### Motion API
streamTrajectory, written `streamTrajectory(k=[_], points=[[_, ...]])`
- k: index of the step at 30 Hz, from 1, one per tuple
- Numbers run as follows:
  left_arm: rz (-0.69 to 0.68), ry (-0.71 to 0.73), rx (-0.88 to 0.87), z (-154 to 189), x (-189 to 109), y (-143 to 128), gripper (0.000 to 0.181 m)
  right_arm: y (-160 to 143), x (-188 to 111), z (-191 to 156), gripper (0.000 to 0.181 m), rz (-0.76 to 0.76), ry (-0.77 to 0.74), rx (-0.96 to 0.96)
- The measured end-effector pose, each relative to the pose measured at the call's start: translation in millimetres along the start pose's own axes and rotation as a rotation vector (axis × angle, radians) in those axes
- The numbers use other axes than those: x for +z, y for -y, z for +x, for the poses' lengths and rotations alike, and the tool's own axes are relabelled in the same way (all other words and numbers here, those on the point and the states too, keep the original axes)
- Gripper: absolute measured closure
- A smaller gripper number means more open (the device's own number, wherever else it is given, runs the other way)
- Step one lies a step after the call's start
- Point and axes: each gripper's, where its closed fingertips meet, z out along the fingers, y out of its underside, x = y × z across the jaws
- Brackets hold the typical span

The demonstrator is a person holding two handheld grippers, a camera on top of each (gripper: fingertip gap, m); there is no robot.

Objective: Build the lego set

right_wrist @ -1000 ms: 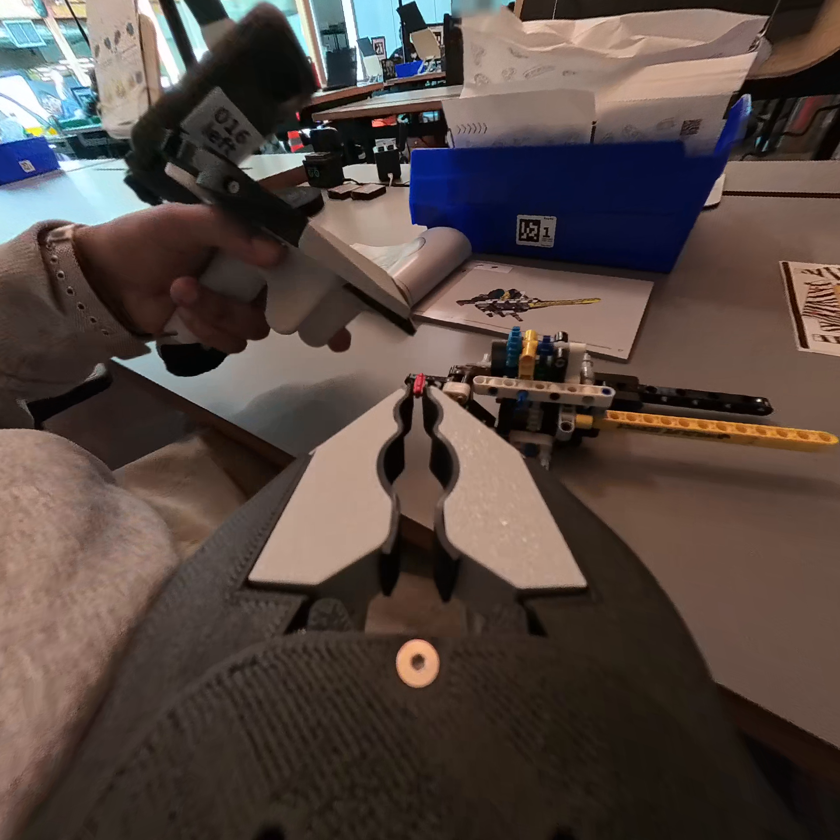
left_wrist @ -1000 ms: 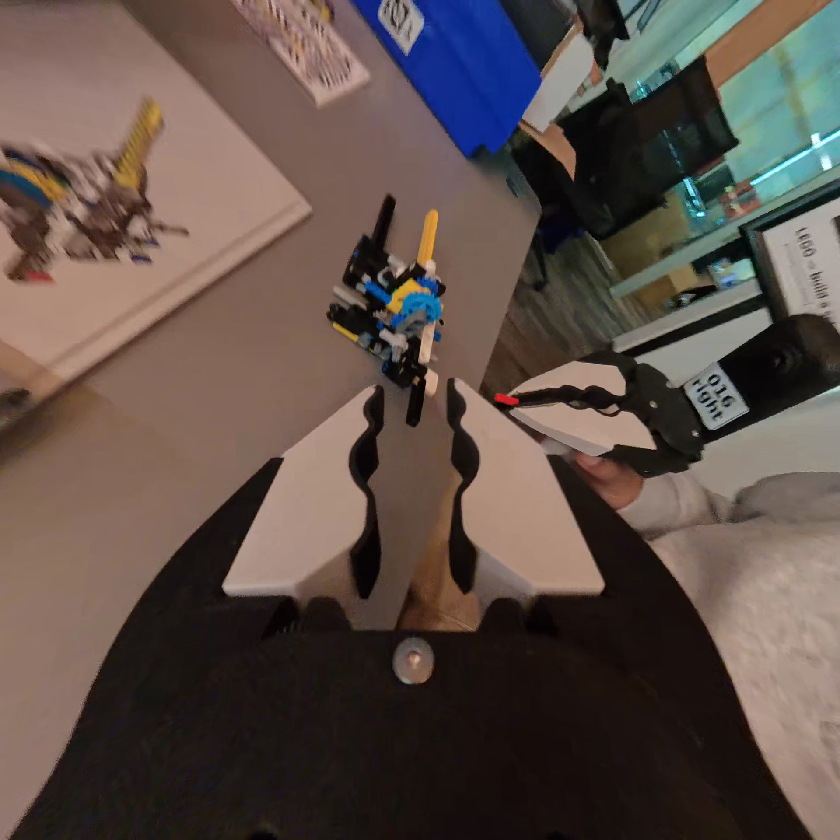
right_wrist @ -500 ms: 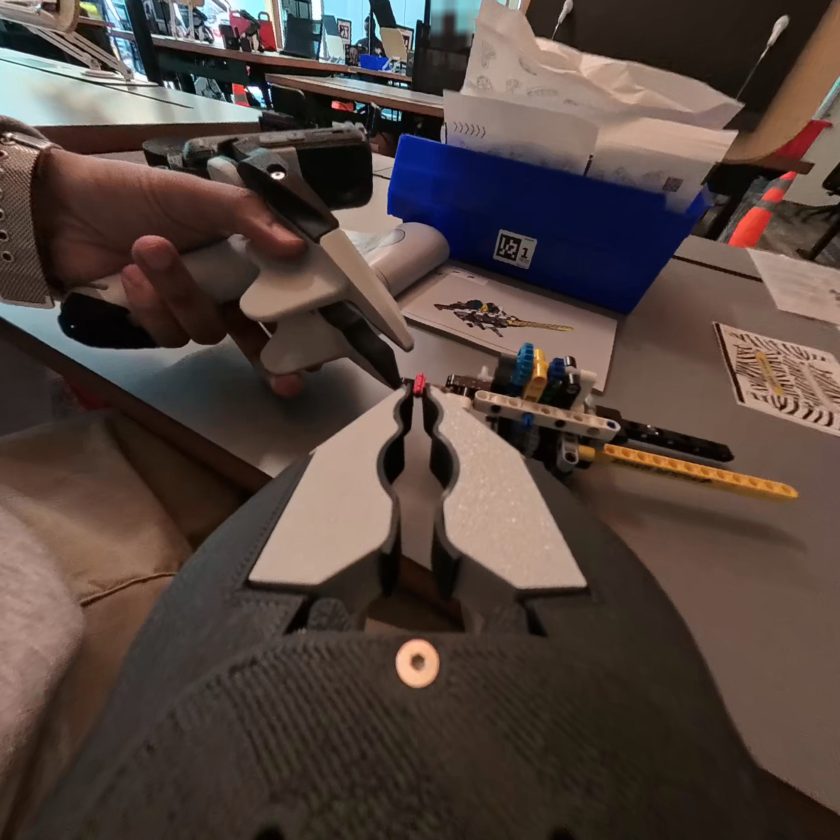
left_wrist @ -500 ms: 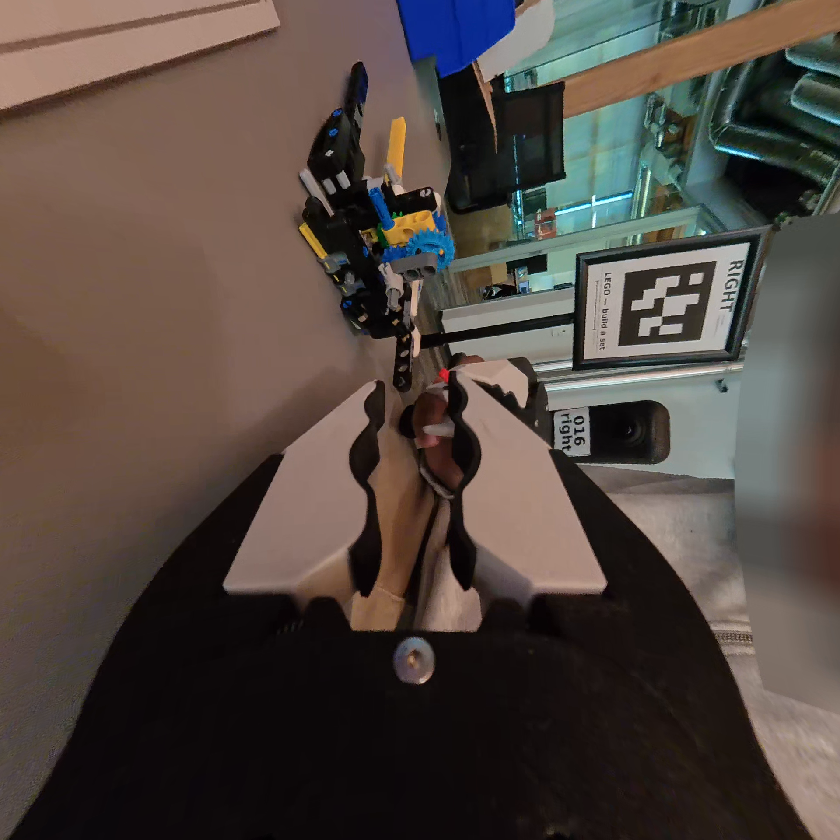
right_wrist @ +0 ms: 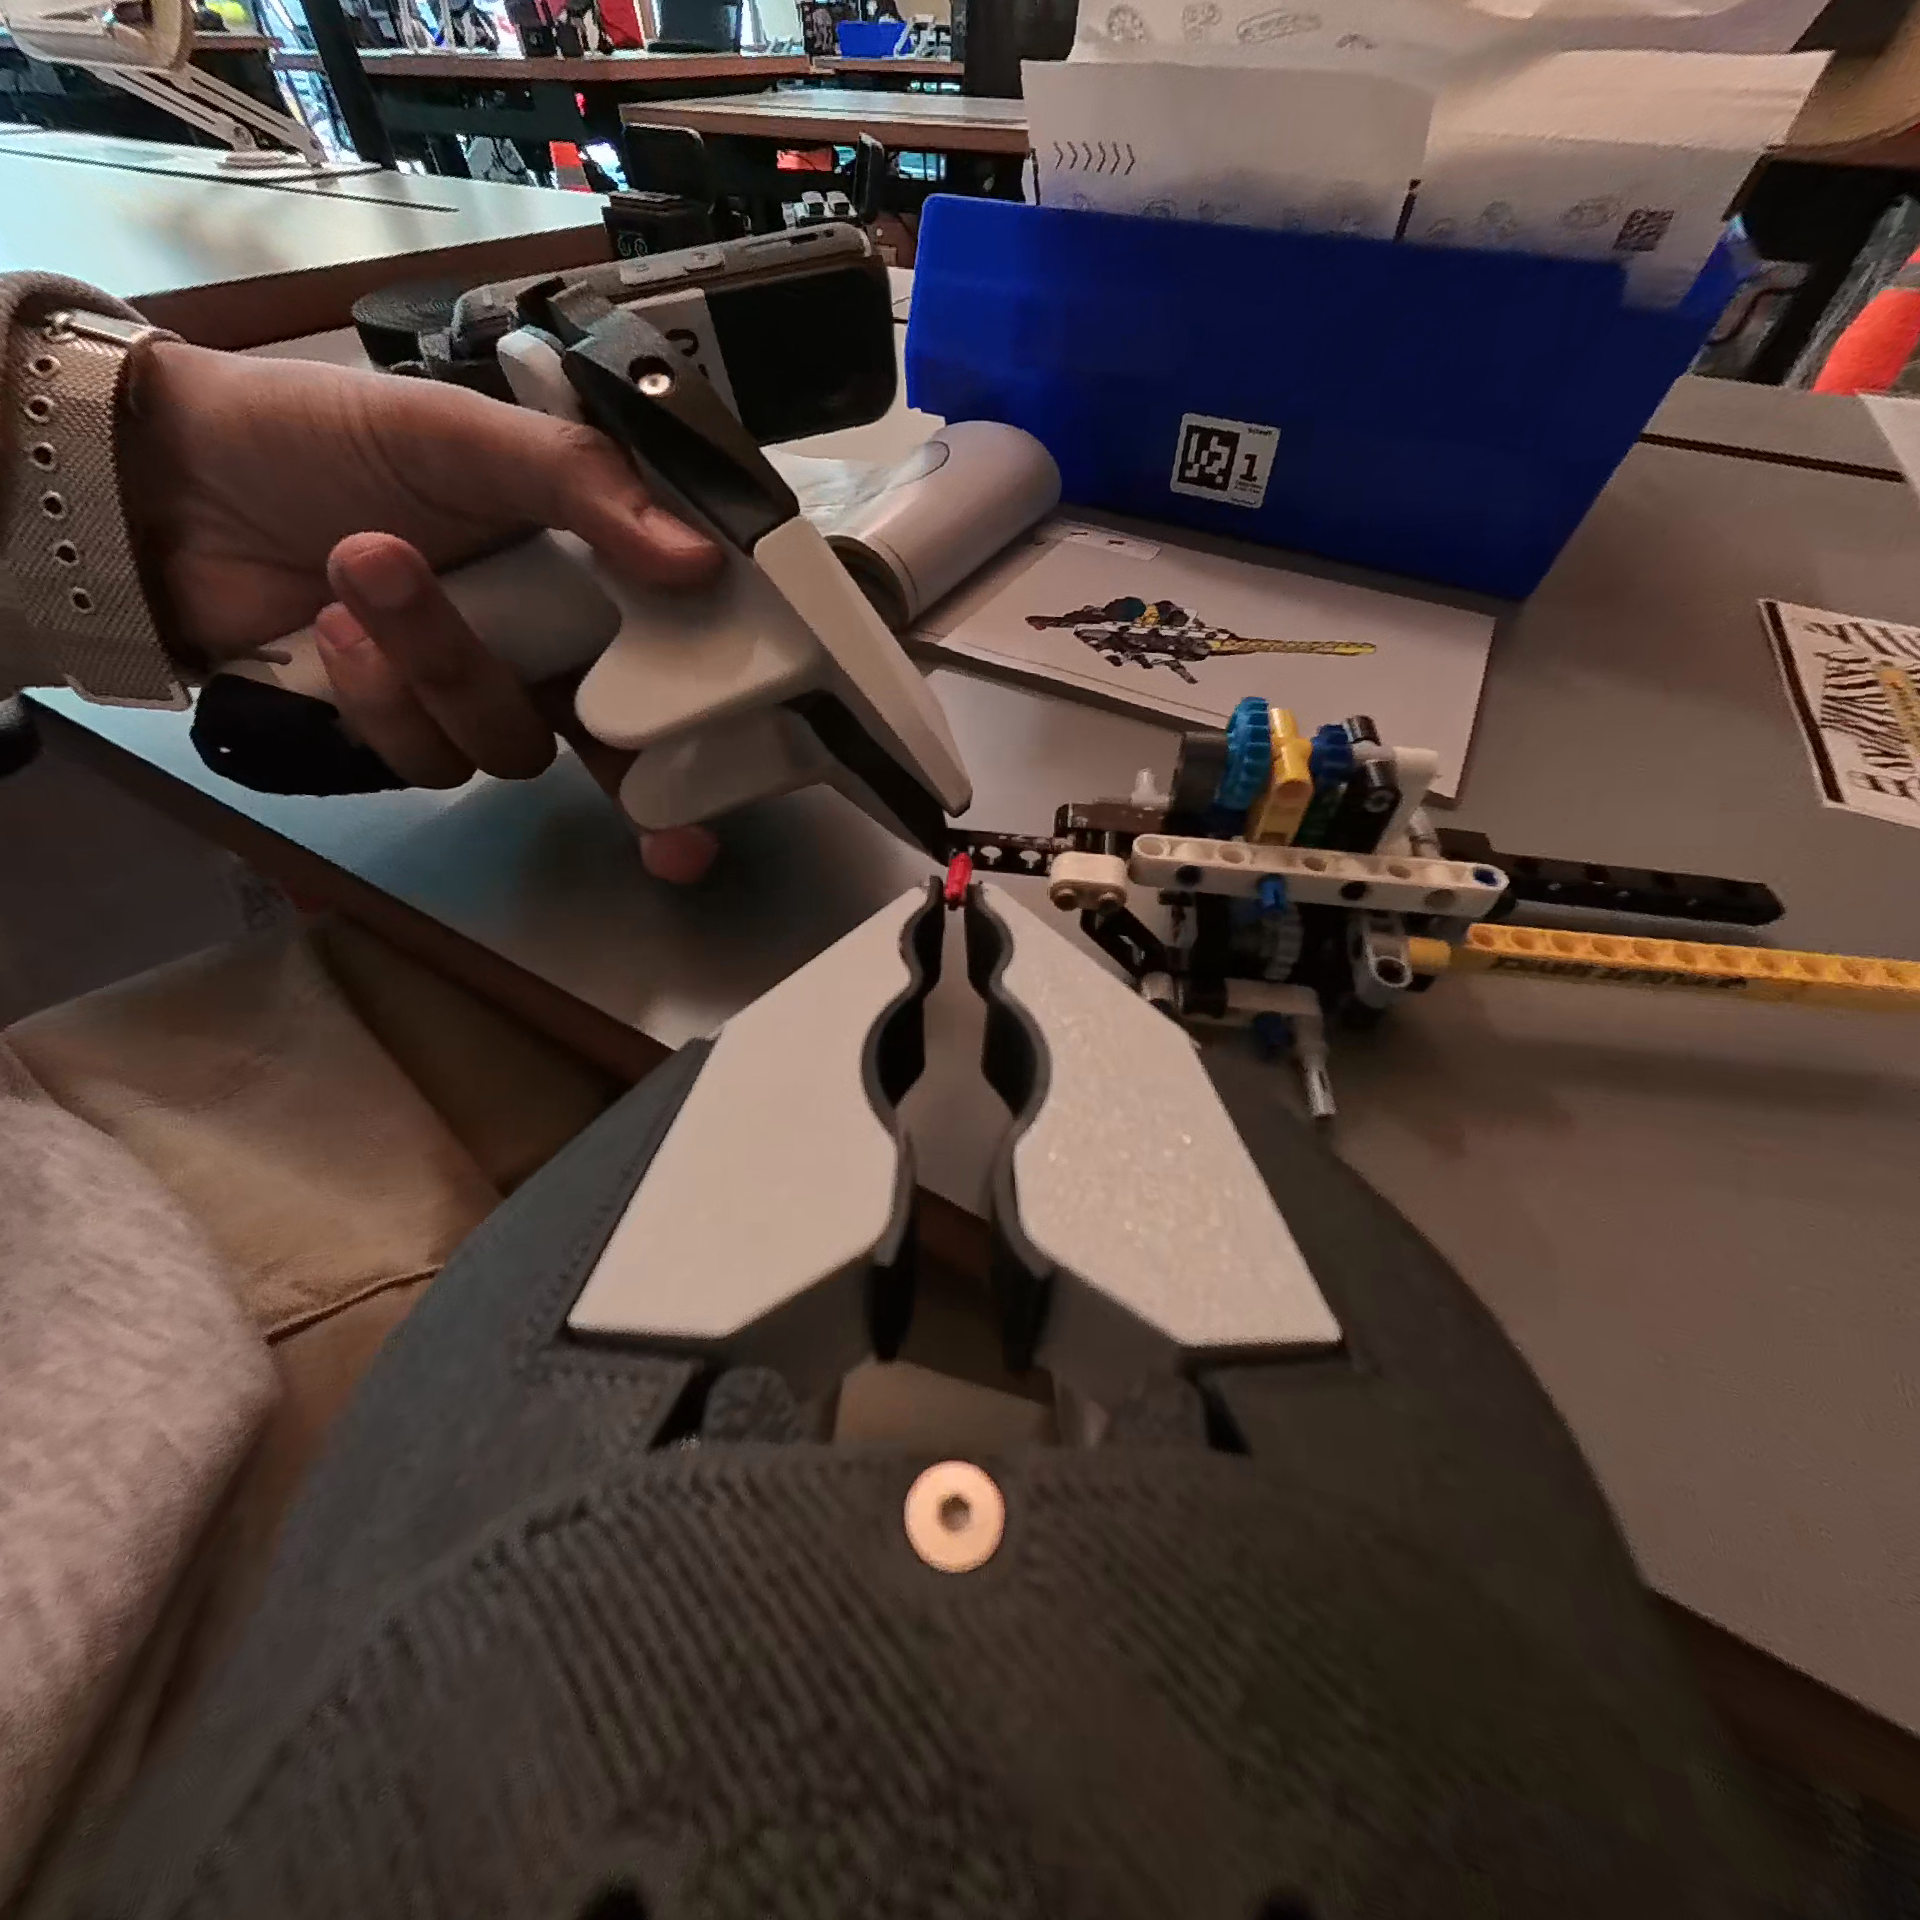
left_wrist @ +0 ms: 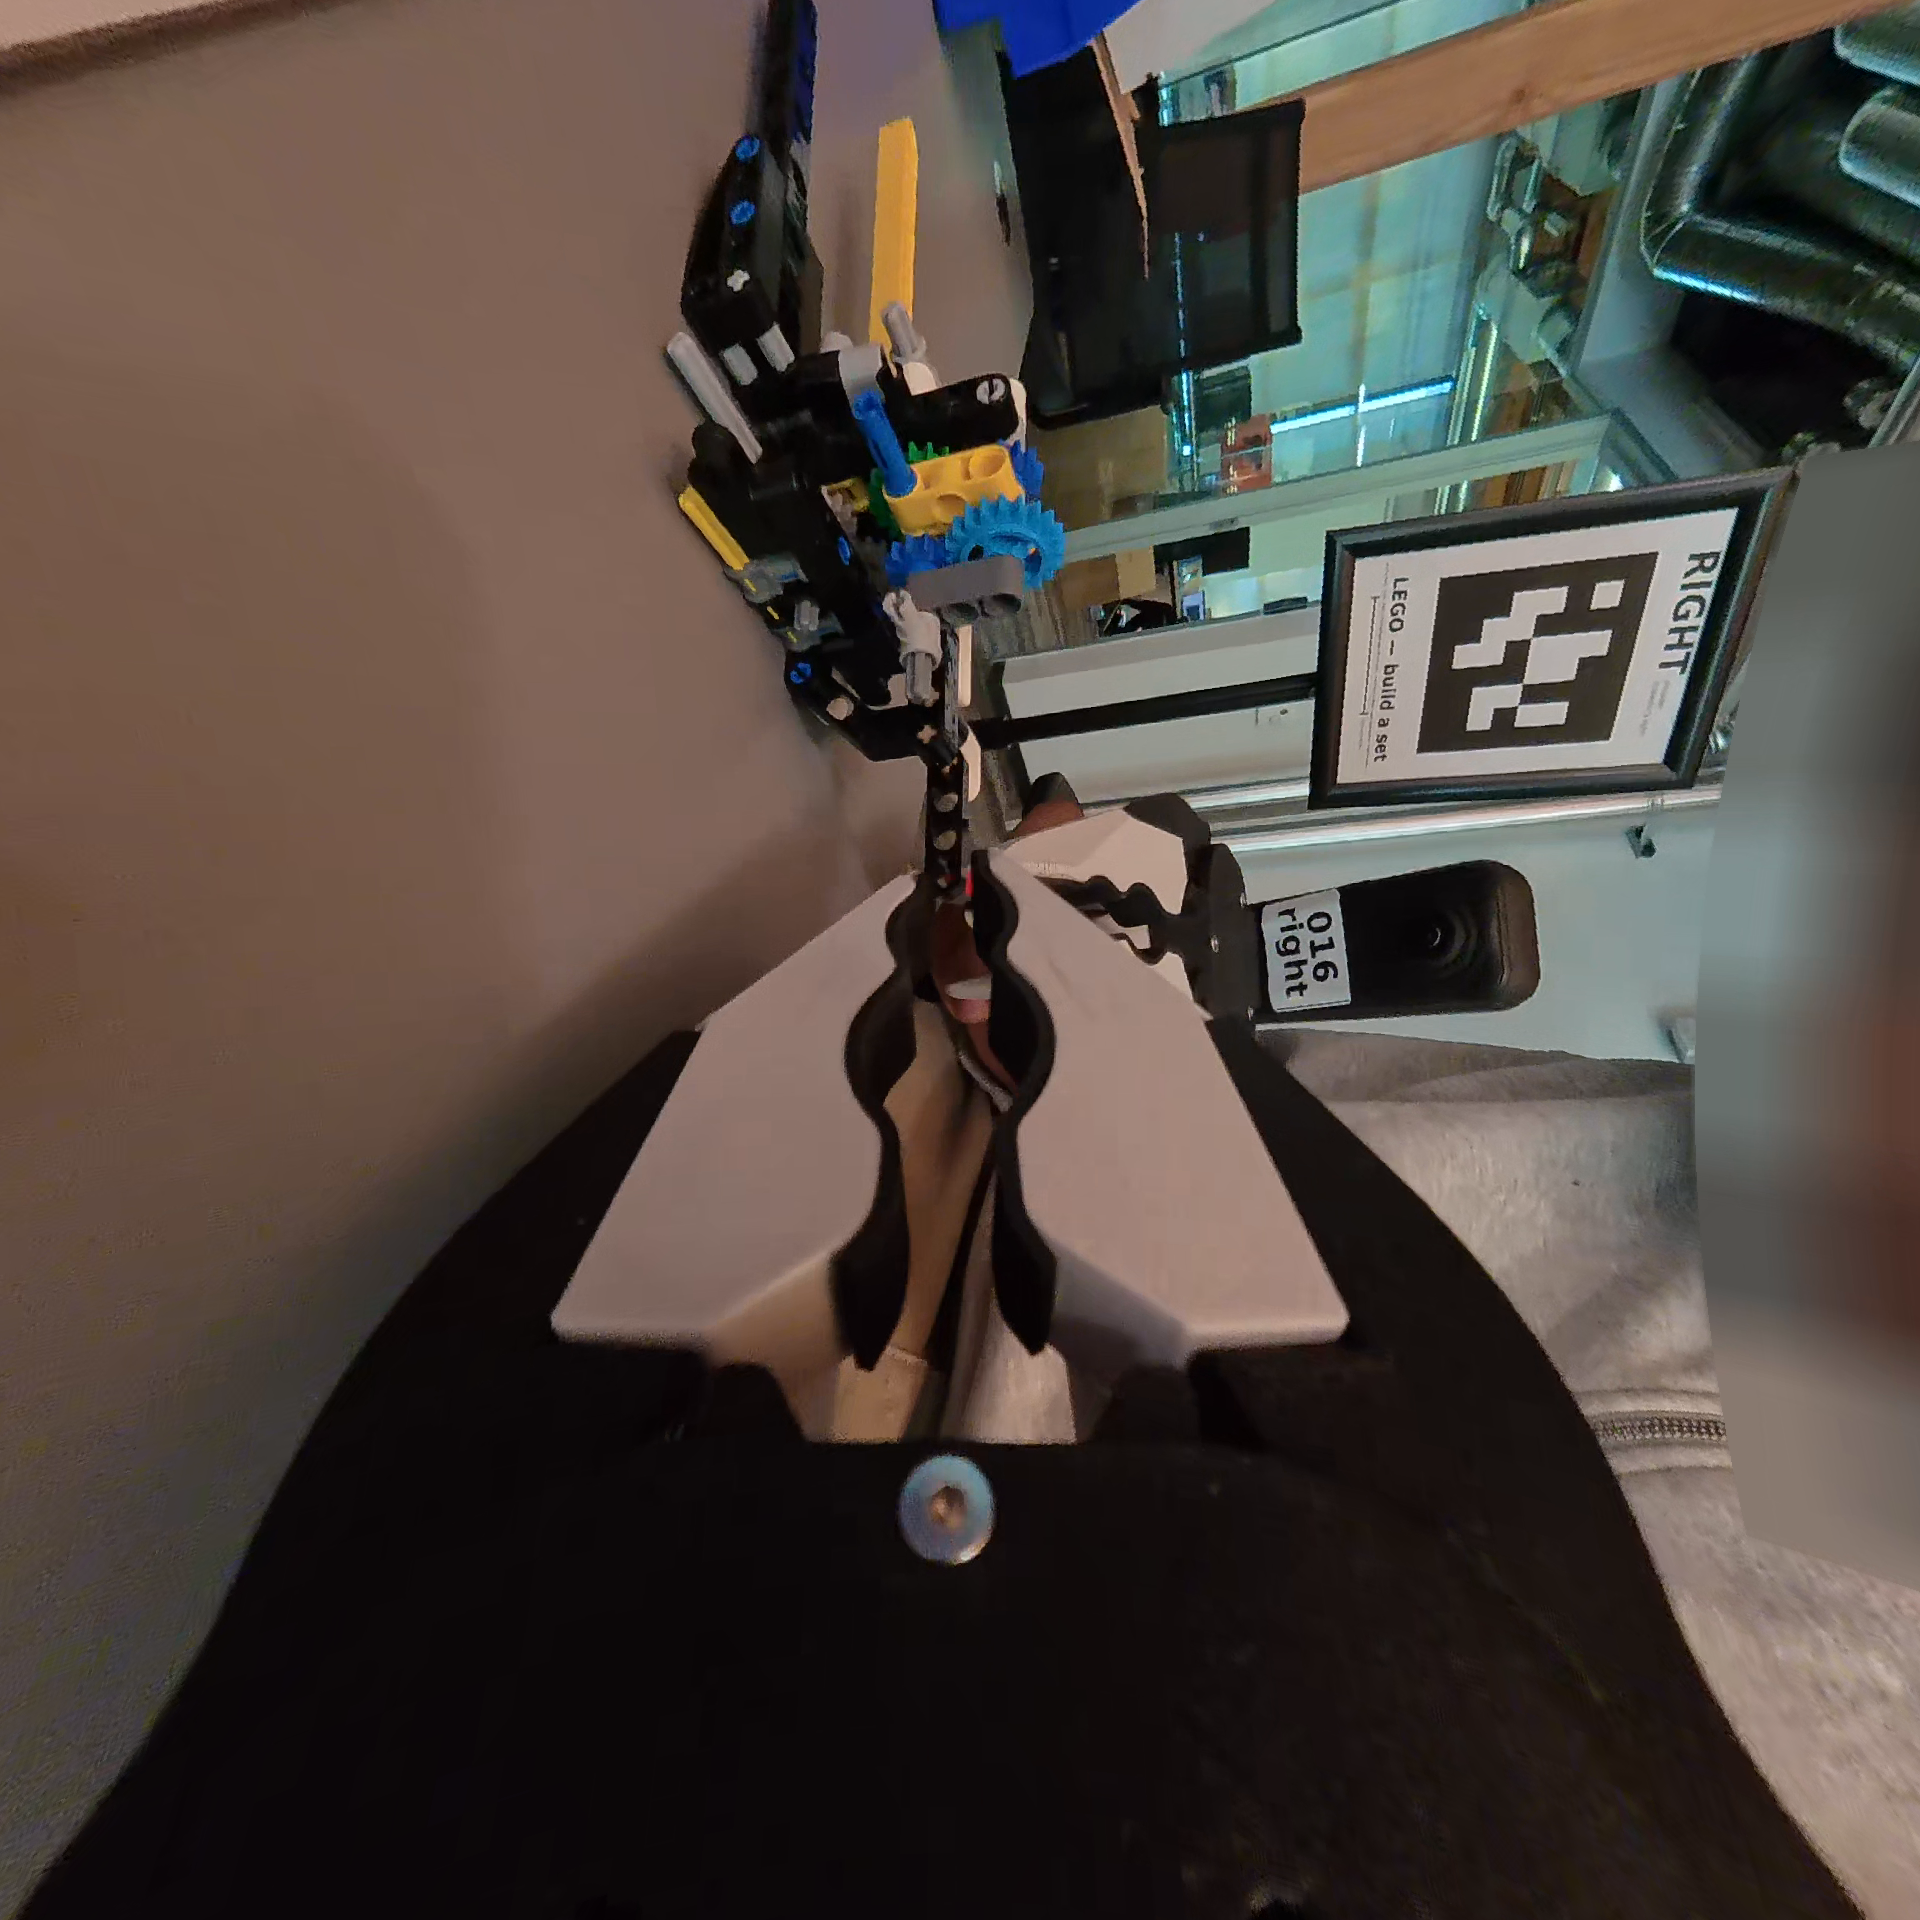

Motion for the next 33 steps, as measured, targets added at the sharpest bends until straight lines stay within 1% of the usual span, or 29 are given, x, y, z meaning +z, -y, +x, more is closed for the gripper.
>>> streamTrajectory(k=[1,7,12,22,31,33], points=[[-0.007,-0.001,0.002,0.6,0.7,-0.9,0.172,-0.4,-0.6,0.0,0.179,-0.001,0.005,0.006],[-0.028,0.007,0.017,0.3,2.3,-3.8,0.169,-2.8,-2.4,-1.8,0.179,-0.009,0.04,0.024],[-0.041,0.023,0.042,-1.3,4.7,-4.9,0.17,-1.9,-3.1,-1.3,0.179,-0.001,0.056,0.035],[-0.049,-0.037,0.023,2.3,6.5,-4.1,0.172,-2.0,-1.9,0.6,0.179,0.002,0.062,0.041],[-0.056,-0.057,0.016,3.4,6.0,-4.3,0.17,-0.4,-2.3,-1.0,0.179,0.011,0.076,0.045],[-0.062,-0.05,0.02,2.3,6.5,-4.8,0.172,-0.3,-2.2,-1.2,0.179,0.011,0.076,0.043]])
